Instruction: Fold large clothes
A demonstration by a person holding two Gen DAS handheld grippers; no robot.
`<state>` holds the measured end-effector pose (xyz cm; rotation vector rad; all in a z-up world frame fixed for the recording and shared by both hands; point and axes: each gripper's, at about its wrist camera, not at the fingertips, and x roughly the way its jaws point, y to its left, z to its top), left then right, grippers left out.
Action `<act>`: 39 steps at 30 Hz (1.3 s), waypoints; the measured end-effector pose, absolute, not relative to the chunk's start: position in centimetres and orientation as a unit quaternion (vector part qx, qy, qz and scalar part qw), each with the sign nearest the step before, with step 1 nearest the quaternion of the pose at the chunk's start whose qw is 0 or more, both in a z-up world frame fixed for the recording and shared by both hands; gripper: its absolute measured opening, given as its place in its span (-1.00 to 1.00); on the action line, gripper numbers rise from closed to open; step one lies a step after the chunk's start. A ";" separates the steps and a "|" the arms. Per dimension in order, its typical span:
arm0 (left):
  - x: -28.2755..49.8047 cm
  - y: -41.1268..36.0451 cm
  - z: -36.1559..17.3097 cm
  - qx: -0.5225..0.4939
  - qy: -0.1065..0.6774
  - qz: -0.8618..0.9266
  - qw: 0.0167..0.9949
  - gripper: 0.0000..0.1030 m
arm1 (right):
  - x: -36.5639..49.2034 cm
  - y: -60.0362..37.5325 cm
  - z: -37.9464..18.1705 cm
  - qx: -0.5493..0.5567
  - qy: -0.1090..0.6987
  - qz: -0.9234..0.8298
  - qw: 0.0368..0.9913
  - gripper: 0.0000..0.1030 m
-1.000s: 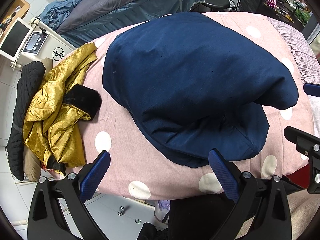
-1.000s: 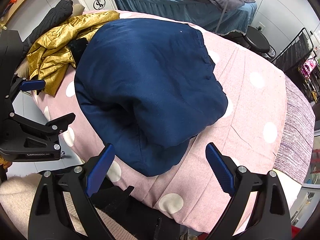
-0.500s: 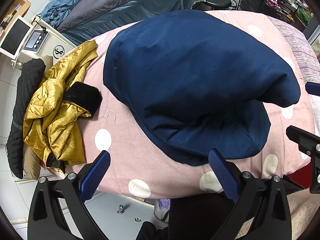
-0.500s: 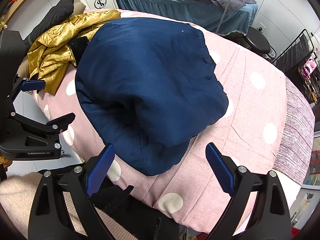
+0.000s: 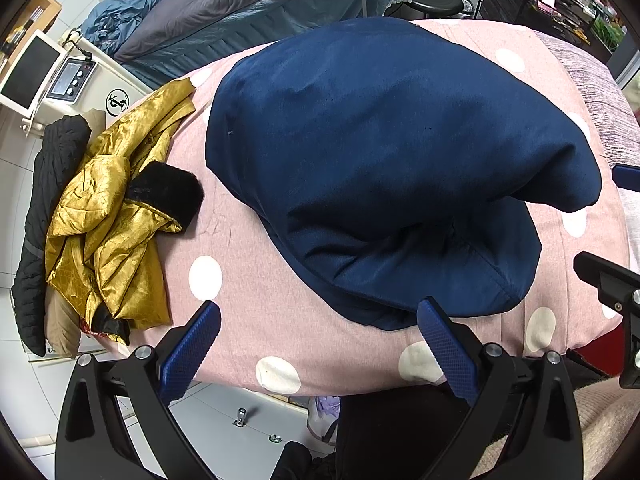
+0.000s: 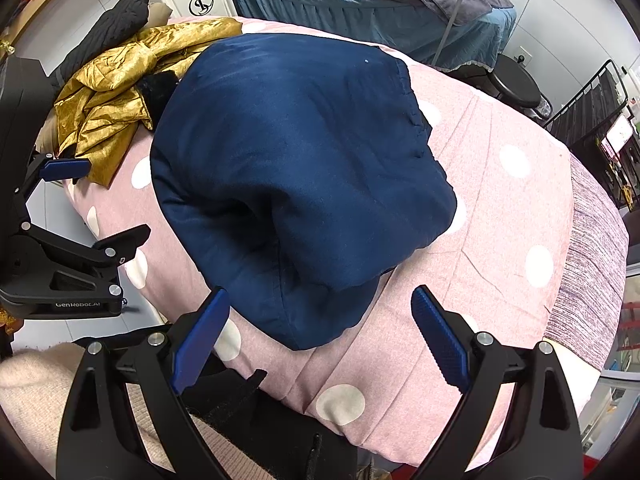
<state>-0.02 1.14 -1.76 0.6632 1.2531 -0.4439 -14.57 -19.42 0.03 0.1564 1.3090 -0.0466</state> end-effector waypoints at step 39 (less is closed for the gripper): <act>5.6 9.7 -6.3 0.205 0.629 -0.111 0.741 0.88 | -15.9 -15.9 -0.2 -0.021 0.593 0.069 0.802 0.76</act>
